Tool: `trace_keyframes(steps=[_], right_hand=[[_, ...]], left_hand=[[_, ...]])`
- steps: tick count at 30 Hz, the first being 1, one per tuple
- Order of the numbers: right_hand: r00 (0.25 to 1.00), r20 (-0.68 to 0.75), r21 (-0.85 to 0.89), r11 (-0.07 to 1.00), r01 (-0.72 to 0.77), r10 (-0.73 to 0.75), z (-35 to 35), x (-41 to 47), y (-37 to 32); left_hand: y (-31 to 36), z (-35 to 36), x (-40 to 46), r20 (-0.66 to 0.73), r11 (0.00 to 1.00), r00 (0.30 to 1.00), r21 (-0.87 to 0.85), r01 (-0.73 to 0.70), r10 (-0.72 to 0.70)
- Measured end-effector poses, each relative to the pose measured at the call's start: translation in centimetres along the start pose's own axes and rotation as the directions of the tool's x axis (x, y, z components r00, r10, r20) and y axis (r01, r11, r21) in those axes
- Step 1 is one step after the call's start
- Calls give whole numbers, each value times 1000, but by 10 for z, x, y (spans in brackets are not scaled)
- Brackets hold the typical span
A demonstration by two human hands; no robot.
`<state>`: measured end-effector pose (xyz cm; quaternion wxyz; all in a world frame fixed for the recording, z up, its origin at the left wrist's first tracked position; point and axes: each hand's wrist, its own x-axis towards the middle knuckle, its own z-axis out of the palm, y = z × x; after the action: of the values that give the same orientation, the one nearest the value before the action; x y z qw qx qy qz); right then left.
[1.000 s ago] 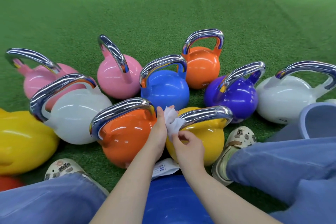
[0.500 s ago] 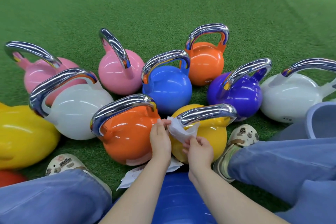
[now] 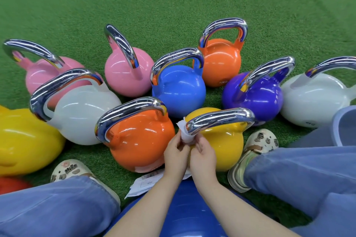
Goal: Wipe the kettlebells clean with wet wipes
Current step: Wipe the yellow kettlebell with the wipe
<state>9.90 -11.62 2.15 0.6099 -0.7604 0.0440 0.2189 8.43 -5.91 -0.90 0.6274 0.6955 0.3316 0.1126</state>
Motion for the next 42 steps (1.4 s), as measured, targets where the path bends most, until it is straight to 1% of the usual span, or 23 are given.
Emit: trace_keyframes(steps=[2, 4, 6, 7, 10, 13, 15, 18, 20, 22, 25, 27, 29, 31, 32, 34, 36, 37, 38, 39, 40, 42], right_hand=[[1000, 18, -72, 997, 8, -7, -4, 1, -4], [999, 42, -102, 995, 5, -1, -8, 6, -9], [998, 66, -112, 994, -16, 23, -9, 12, -13], [997, 75, -112, 993, -25, 33, -8, 14, -14], [998, 56, -100, 995, -21, 27, -6, 11, -10], [1000, 16, -120, 992, 24, -22, -6, 4, -9], [998, -6, -188, 980, 64, -66, -8, 2, -11], [989, -35, -379, 918, 118, -141, -14, 4, -8], [972, -50, -555, 815, 165, -231, -19, 4, -3], [954, -82, -674, 721, 160, -288, -24, 5, 1], [940, -150, -726, 680, 107, -308, -28, 5, 6], [948, -137, -743, 663, 94, -288, -32, 6, 8], [964, -104, -752, 654, 84, -243, -35, 8, 8], [971, -72, -766, 637, 94, -230, -38, 8, 7], [971, -60, -773, 627, 100, -230, -39, 8, 8], [969, -49, -780, 615, 116, -244, -39, 8, 9], [965, -47, -776, 617, 126, -257, -38, 7, 11], [966, -43, -777, 616, 129, -256, -38, 7, 12], [966, -40, -777, 616, 132, -257, -38, 8, 12], [965, -40, -774, 619, 134, -258, -38, 8, 12], [965, -42, -772, 621, 134, -260, -37, 8, 13], [961, -47, -768, 625, 140, -273, -37, 8, 14]], left_hand=[[-3, -2, 3, 6, 998, 1000, 69, -12, 12], [-1, 2, 0, -68, 994, 998, 109, 5, 2], [1, 10, -7, -166, 995, 985, 89, 52, -37], [2, 13, -10, -179, 995, 983, 82, 62, -46], [1, 16, -17, -151, 978, 988, 199, 59, -29], [5, 14, -11, -158, 989, 987, 146, 35, -12], [11, 11, -6, -129, 986, 992, 167, 30, -9], [16, 10, 2, -102, 986, 995, 161, 32, -15], [13, 12, 4, -118, 990, 993, 140, 30, -13], [10, 19, 4, -168, 995, 986, 96, 23, -7], [5, 33, 3, -276, 999, 961, 45, -2, 14], [6, 41, 4, -335, 999, 942, 8, 34, -30], [6, 44, 8, -361, 999, 932, -16, 30, -34], [6, 39, 14, -321, 997, 947, -59, -39, 18], [5, 33, 17, -260, 996, 964, -47, -77, 63], [8, 19, 25, -74, 990, 987, 31, -140, 141], [12, 7, 34, 112, 985, 983, 71, -156, 148], [14, 4, 36, 167, 983, 976, 97, -157, 140], [15, 3, 36, 178, 980, 974, 117, -160, 138], [16, 5, 34, 140, 979, 979, 121, -167, 150], [15, 9, 31, 64, 980, 984, 101, -174, 168], [16, 23, 23, -132, 986, 977, 18, -164, 165]])
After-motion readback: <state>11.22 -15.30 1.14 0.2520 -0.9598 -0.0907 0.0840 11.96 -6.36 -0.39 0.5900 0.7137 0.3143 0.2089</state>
